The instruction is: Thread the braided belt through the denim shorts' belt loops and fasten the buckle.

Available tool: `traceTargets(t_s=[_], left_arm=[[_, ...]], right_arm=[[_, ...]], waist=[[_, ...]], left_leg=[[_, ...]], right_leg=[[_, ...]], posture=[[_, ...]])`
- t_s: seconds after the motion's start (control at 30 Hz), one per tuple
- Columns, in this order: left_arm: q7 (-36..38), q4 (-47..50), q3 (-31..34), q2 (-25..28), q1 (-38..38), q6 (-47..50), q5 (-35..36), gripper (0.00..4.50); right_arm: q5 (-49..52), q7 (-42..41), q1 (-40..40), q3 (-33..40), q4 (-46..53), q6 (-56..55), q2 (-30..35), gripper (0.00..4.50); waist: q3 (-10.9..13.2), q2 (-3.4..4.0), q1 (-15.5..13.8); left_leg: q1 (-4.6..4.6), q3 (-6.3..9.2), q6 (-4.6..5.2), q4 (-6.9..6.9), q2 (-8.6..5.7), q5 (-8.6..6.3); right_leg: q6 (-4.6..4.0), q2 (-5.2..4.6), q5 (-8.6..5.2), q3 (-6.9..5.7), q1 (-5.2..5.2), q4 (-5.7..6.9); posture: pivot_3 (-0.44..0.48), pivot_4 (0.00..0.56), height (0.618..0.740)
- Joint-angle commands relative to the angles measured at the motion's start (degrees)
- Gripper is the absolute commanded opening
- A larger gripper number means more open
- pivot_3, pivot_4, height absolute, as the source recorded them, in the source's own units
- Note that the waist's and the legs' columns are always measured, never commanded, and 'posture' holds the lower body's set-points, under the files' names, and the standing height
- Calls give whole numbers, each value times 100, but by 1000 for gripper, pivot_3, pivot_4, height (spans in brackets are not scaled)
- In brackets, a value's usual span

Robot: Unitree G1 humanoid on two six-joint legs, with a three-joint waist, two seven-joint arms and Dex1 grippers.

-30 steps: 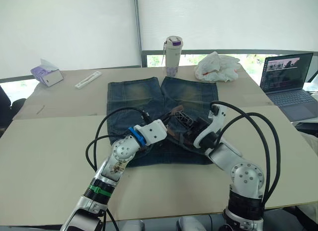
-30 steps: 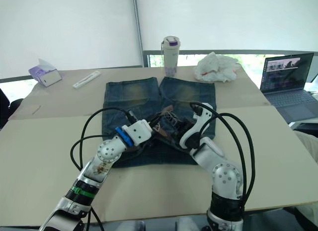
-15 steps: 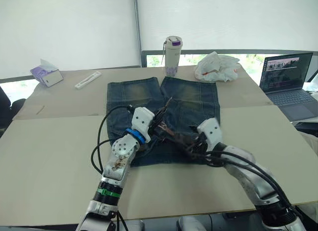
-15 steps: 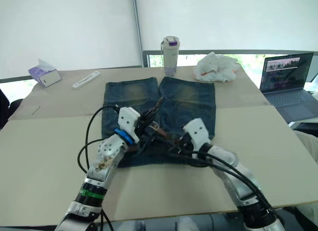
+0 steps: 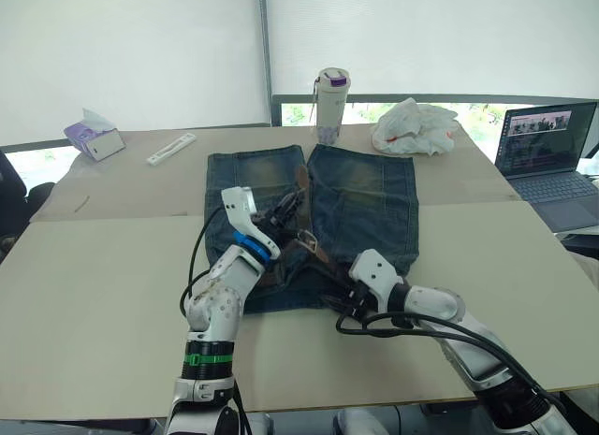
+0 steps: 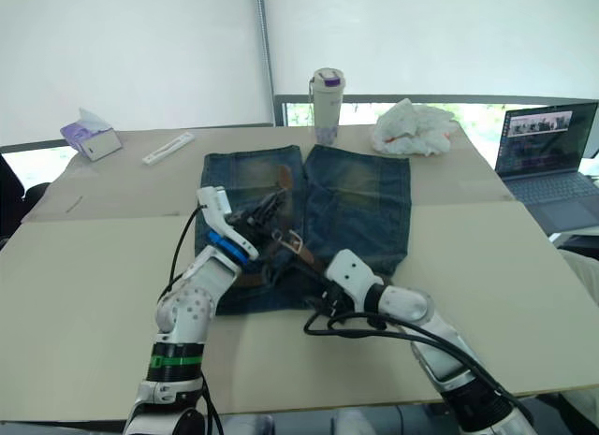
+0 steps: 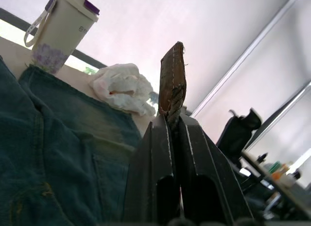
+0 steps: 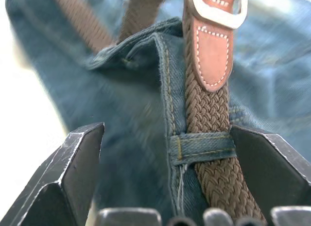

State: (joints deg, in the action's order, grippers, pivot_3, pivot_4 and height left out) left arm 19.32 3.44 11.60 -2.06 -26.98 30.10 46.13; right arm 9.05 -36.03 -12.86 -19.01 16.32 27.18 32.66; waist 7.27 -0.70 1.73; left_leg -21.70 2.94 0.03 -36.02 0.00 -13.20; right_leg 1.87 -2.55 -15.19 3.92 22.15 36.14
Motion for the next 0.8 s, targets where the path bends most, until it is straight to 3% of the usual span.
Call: traceTargets(t_s=[0.03, 0.23, 0.4, 0.6, 0.8], left_arm=[[-321, 300, 565, 20, -251, 437, 1141, 0], [-876, 281, 1278, 261, -348, 798, 2472, 0], [-1032, 283, 1660, 877, -196, 1072, 3238, 0], [-1004, 382, 1613, 1304, 282, 1382, 3608, 0], [-993, 598, 1365, 1369, 710, 1455, 3639, 0]], right_arm=[[-32, -120, 15, -16, 122, 587, 96, 4461], [-164, -65, 18, -8, 40, 970, 150, 4461], [-269, -162, 62, -72, 1, 927, 234, 4461], [32, -259, 84, 133, 117, 987, 94, 4461], [1374, -499, 83, 1157, 761, 1161, -465, 4461]], waist=[[0, 0, 2], [-4, -10, -70], [-7, -18, -76], [-12, -27, -86], [-8, -30, -93]], left_leg=[[2, 1, 0, 0, 0, 0], [8, 2, 0, -2, -3, 0], [13, 4, -1, -2, -3, 0], [20, 7, -1, 1, -3, 0], [15, 15, -1, 2, -2, -1]], right_leg=[[0, 0, 0, 1, 0, 1], [0, -1, 0, 0, -8, -4], [0, -1, 0, 0, -10, -3], [0, -4, 0, 1, -14, -5], [-2, -5, 1, 1, -10, -5]], posture=[[0, 150, 740], [0, 150, 740], [0, 150, 740], [0, 150, 740], [0, 150, 740]])
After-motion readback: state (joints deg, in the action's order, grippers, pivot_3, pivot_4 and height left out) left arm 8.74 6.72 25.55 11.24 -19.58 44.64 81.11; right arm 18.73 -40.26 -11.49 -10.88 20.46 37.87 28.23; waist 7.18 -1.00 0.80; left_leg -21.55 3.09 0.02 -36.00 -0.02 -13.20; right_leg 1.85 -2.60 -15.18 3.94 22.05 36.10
